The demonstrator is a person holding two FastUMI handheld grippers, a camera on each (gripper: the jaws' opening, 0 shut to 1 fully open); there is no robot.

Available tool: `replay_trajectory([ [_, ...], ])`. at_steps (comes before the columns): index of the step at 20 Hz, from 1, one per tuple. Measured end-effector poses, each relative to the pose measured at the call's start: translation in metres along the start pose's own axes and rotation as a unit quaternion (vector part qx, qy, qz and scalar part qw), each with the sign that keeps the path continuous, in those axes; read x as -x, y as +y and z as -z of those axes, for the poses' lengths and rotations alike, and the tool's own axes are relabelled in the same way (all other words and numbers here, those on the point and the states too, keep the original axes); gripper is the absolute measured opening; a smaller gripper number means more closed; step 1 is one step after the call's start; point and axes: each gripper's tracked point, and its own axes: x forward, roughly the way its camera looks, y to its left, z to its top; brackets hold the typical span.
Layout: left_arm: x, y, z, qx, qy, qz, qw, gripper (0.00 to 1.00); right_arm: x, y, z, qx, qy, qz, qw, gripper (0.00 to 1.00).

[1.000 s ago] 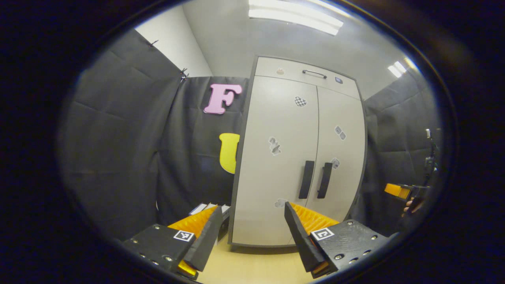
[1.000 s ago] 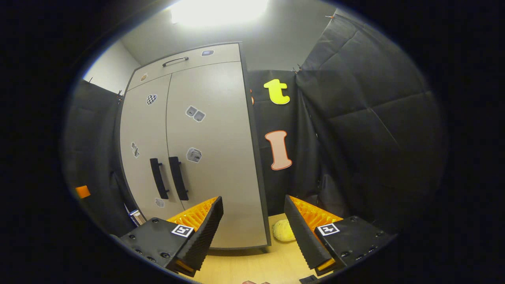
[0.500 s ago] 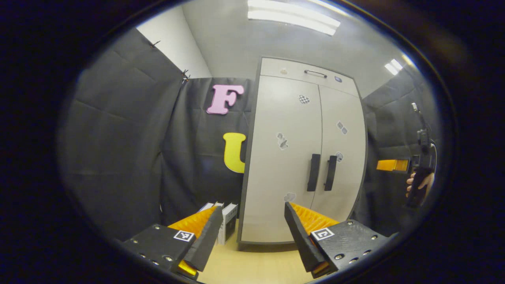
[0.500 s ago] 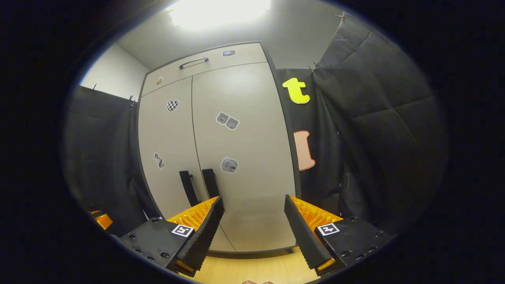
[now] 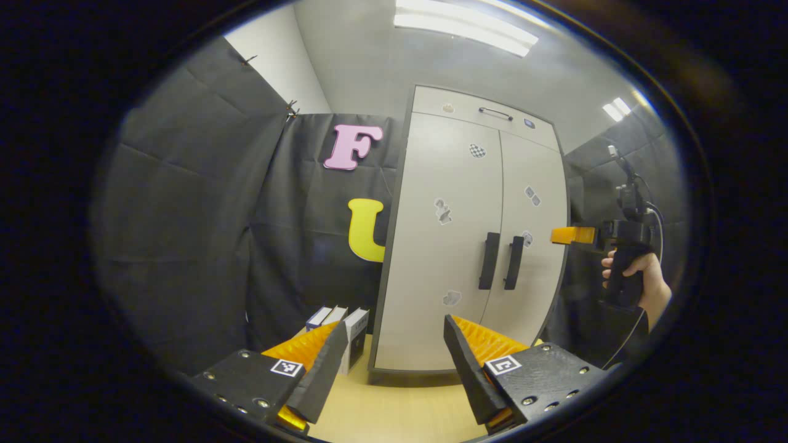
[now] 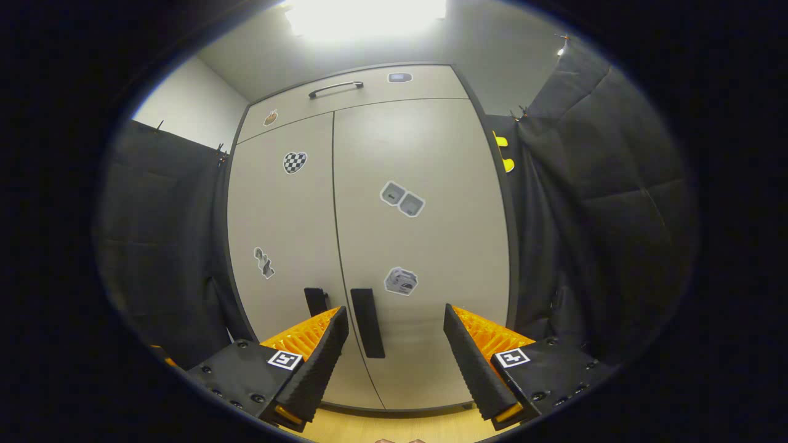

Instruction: Open the right door of the double-door shoe cabinet with the right hand, and open the left door with the left hand.

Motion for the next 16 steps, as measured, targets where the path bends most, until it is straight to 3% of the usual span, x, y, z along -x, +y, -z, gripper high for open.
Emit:
replay_trajectory([
  [7,0.012,0.033,0.023,-0.001,0.026,-0.027,0.999,0.91,-0.057,0.019,0.012,0.010,0.011,0.012,1.000,0.98],
  [12,0.023,0.059,0.032,0.001,0.038,-0.054,0.998,0.91,-0.089,0.022,0.044,0.021,0.054,0.021,0.998,0.98],
  [16,0.024,0.080,0.032,0.012,0.039,-0.071,0.997,0.92,-0.107,0.010,0.047,0.028,0.062,0.053,0.996,0.98],
])
